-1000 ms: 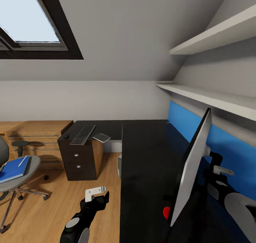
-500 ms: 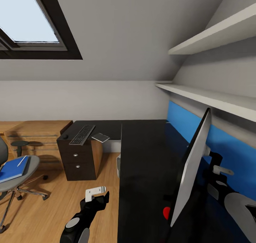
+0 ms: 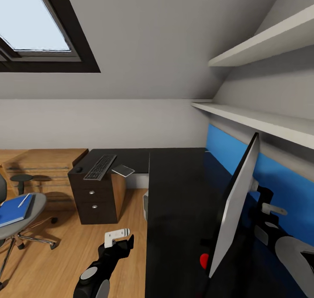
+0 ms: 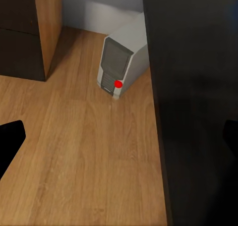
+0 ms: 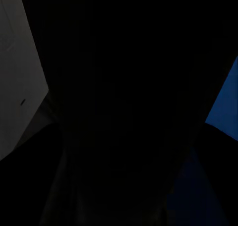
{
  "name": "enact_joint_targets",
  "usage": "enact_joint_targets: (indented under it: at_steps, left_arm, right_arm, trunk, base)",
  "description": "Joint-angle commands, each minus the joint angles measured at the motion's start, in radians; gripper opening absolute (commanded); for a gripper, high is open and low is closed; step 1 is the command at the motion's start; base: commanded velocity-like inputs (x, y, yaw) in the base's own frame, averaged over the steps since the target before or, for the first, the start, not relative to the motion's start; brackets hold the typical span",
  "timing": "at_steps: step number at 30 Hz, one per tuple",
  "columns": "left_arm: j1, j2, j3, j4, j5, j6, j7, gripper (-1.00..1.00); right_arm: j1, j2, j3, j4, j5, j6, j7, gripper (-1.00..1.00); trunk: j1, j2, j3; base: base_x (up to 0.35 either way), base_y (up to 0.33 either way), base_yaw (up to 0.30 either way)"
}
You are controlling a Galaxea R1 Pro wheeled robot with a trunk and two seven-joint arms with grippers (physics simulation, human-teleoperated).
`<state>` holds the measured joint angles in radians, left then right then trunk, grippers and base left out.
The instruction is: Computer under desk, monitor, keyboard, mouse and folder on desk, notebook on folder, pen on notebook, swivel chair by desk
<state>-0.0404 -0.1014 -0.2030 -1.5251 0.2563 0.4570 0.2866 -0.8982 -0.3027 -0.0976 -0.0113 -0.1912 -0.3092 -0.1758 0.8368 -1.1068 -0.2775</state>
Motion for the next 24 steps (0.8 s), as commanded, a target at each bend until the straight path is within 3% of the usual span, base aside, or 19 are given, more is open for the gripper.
enact_joint_targets:
  at_steps: [1,13,14,24]
  left_arm:
    - [-0.001,0.000,-0.002,-0.001,0.011,0.003,0.009,1.00]
    - [-0.001,0.000,-0.002,-0.001,0.011,0.003,0.009,1.00]
    - [-0.001,0.000,-0.002,-0.001,0.011,0.003,0.009,1.00]
    - [-0.001,0.000,-0.002,-0.001,0.011,0.003,0.009,1.00]
  right_arm:
    - [0.001,0.000,0.001,0.003,0.007,-0.004,0.002,-1.00]
    - [0.001,0.000,0.001,0.004,0.007,-0.005,0.004,-1.00]
    - [0.001,0.000,0.002,0.004,0.007,-0.005,0.004,1.00]
    - [0.001,0.000,0.013,0.004,0.007,-0.005,0.004,1.00]
  trunk:
    - [0.000,0.000,-0.002]
    - [0.000,0.000,-0.002]
    - [0.000,0.000,-0.002]
    - [0.000,0.000,-0.002]
  base:
    - [0.007,0.001,0.000]
    - [0.001,0.000,0.000]
    - [0.000,0.000,0.000]
    - [0.000,0.000,0.000]
